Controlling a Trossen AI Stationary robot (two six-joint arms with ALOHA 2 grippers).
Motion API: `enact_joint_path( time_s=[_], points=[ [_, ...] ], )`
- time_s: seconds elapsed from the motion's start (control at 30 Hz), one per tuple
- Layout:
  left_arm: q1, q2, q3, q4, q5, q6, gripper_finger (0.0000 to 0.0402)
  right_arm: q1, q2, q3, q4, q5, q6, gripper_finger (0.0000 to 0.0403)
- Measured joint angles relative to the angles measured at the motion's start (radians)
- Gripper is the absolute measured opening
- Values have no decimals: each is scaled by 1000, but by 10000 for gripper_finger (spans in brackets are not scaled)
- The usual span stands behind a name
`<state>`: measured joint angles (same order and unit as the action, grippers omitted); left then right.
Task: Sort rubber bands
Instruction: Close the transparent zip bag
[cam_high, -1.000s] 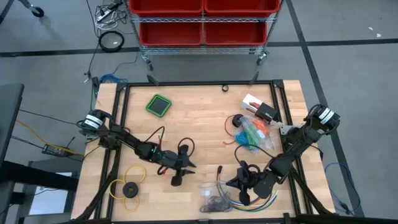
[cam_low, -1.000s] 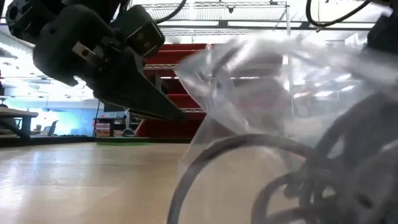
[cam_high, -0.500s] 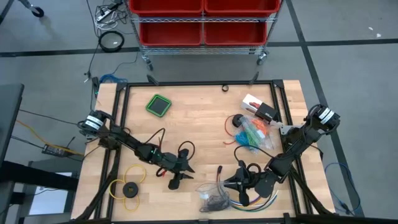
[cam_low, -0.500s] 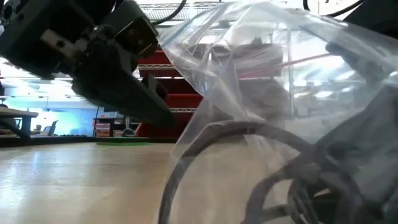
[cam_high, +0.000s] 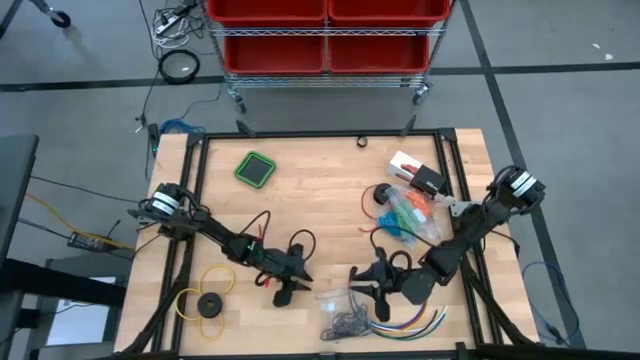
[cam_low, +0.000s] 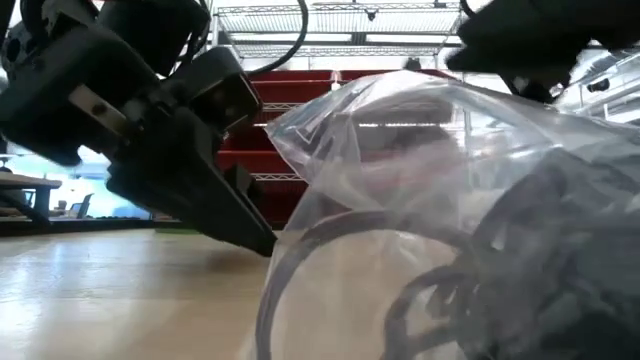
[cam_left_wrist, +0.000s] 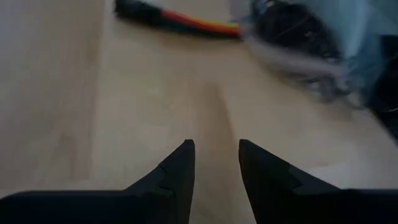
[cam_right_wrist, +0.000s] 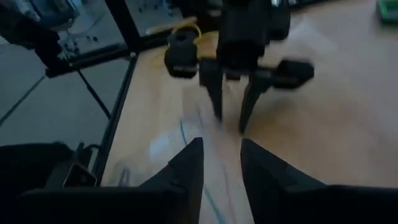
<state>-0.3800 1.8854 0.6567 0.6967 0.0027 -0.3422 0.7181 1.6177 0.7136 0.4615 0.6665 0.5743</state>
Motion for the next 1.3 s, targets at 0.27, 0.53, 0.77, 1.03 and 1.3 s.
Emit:
enact_joint_path(
  time_s=[0.27,0.53,0.77,1.03,1.3],
  points=[
    [0,1,1,103,121,2,132,-33,6,8,289,-240,-161,83],
    [1,56,21,235,133,-138,131,-65,128,88,259,-355,-158,74],
    [7,92,88,231,215,-133,131,-133,270,174,234,-486,-149,74],
    [10,92,146,233,247,-73,131,-153,291,182,167,-409,-163,60],
    [36,92,151,196,284,-95,131,-139,285,180,-64,-359,-30,26]
  ],
)
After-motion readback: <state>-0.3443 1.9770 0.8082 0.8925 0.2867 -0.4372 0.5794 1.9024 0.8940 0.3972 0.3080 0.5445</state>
